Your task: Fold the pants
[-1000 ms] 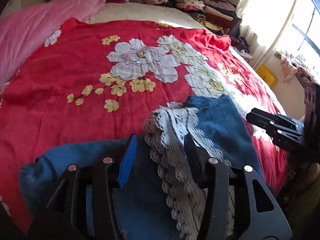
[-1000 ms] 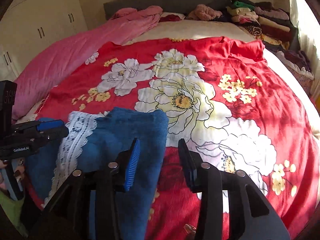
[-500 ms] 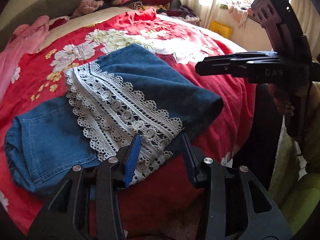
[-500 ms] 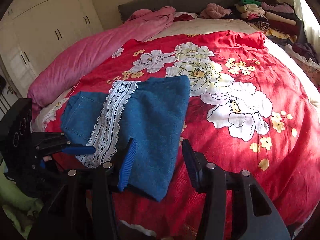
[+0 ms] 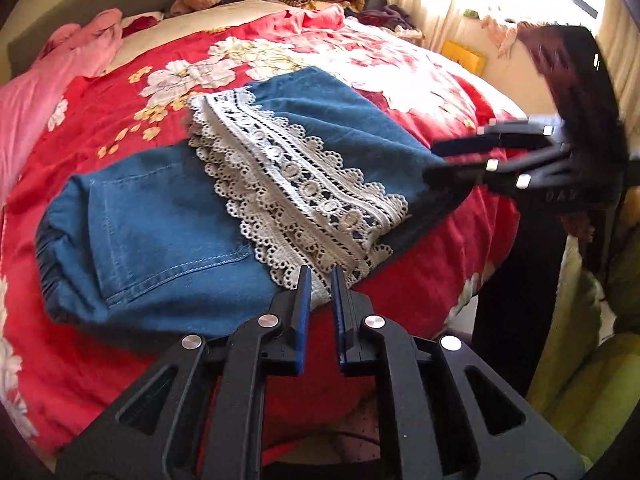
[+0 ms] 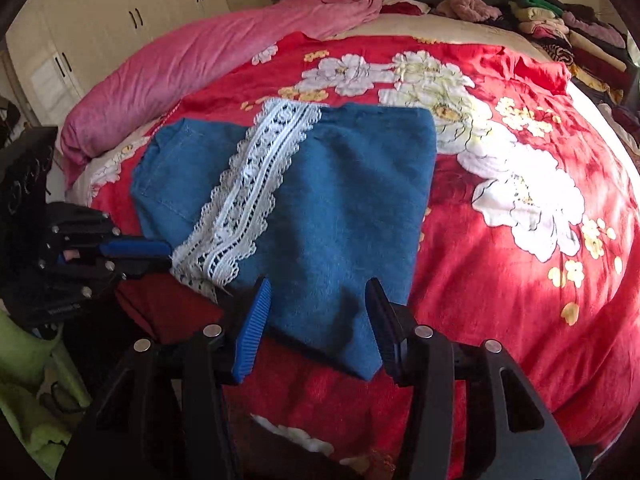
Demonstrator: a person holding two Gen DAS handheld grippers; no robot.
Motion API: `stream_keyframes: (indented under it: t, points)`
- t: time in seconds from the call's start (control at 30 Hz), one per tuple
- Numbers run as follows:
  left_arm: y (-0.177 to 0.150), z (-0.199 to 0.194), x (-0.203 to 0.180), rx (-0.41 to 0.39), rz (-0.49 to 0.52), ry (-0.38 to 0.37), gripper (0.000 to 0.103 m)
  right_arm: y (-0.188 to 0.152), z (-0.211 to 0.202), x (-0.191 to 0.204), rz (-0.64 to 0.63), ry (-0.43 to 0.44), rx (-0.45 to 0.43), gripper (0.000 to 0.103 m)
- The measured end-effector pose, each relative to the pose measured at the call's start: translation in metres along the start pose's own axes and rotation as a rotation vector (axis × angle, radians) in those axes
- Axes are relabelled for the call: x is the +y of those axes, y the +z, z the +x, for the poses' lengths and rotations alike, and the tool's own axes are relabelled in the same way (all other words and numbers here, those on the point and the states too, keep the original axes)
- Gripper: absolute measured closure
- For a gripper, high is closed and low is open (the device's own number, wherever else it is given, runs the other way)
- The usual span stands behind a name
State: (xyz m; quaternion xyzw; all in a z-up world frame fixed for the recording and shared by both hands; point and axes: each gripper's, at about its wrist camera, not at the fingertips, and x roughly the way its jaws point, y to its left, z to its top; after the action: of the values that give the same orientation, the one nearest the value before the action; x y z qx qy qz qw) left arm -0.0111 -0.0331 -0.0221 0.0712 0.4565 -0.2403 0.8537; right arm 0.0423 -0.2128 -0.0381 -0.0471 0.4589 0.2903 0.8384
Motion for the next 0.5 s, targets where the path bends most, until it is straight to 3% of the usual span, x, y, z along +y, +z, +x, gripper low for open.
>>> stream_keyframes:
  t: [0.07,0.13,0.17,0.2,0.4,0.43,0.47,0.5]
  points:
    - [0.007,-0.008,0.003,-0.030,-0.026,-0.016,0.096,-0.005,0.009,-0.002,0.003,-0.014,0.051,0.058]
    - [0.017,-0.011,0.001,-0.052,-0.024,-0.021,0.081,-0.008,0.007,-0.002,0.009,-0.004,0.043,0.058]
    - [0.021,-0.009,0.000,-0.049,-0.017,-0.015,0.068,-0.008,0.003,-0.002,0.013,0.002,0.032,0.058]
    - [0.022,-0.005,-0.002,-0.035,-0.014,-0.013,0.064,-0.008,-0.002,-0.003,0.016,0.007,0.016,0.058]
    - [0.017,0.018,-0.022,0.012,0.068,-0.011,0.064,-0.009,-0.022,-0.016,0.067,0.009,-0.047,0.058]
    - [0.018,0.023,-0.024,0.018,0.081,0.000,0.065,-0.008,-0.022,-0.018,0.075,0.015,-0.048,0.058]
    - [0.018,0.028,-0.025,0.021,0.095,0.022,0.078,-0.009,-0.020,-0.018,0.078,0.023,-0.046,0.058]
    - [0.019,0.035,-0.025,0.028,0.114,0.049,0.100,-0.009,-0.018,-0.017,0.077,0.027,-0.042,0.058]
